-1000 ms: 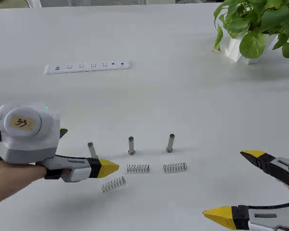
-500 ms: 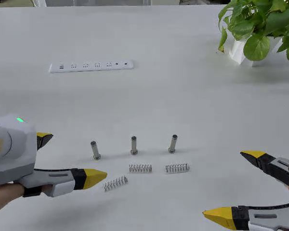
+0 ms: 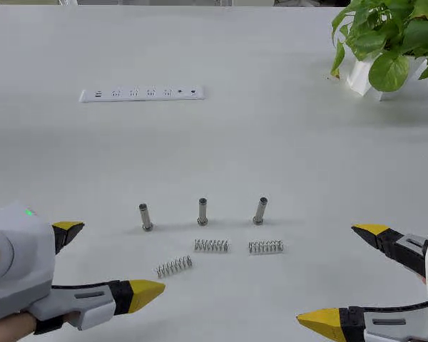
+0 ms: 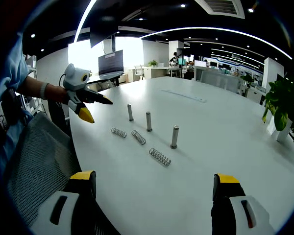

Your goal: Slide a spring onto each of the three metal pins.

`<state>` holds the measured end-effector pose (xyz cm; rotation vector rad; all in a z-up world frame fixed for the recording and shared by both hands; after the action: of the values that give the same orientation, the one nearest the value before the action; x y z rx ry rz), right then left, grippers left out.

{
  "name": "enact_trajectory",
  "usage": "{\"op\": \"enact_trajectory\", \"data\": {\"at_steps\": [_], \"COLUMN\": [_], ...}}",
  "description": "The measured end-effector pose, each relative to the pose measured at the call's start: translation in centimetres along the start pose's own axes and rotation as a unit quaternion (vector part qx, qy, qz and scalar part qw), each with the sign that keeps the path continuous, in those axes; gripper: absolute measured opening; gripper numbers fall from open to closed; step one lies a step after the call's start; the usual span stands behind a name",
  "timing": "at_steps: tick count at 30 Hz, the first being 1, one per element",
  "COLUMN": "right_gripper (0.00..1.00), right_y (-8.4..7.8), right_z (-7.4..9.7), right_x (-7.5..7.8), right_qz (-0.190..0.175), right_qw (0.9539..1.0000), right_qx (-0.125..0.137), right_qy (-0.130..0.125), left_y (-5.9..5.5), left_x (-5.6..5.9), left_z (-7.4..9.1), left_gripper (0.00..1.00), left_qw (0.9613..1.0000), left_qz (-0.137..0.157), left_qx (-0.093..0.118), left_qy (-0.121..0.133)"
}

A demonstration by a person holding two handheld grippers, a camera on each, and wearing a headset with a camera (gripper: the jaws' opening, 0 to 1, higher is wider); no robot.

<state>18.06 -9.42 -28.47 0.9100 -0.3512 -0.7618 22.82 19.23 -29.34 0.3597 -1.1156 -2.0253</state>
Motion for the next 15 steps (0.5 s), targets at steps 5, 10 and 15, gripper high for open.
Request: {"op": "enact_trajectory", "data": {"at_steps": [5,10,15], "right_gripper": [0.99,0.99,0.99], "right_y": [-0.1,-0.1,-0.3], "right_z": [0.0,0.0,-0.1], "right_x": [0.0,-0.1,-0.1], "right_qz": [0.0,-0.002,-0.003], "right_qw": [1.0,1.0,1.0], "right_qx": [-0.002,-0.002,-0.004], "right_qy": [0.0,0.0,0.002], "left_y": [-0.2,-0.5,-1.2], "left_x": [0.9,1.2,1.4], "left_z": [-0.1,-0.4,-0.8], "left_gripper": [0.92,0.85,0.74], "left_qw": [0.9999,0.9995,0.9985], "left_qz": [-0.013,-0.03,-0.051], "left_qx": [-0.001,0.002,-0.002], "left_qy": [-0.008,-0.012,-0.019]}}
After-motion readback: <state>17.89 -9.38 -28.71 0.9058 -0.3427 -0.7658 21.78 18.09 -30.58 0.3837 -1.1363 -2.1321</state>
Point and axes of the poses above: the centre of the closed fingertips' face, and the gripper's own axes: z roughly backward along the fingers, x roughly to its right, y roughly out of its top, the point moved 4 cm from there along z, roughly backward along the fingers
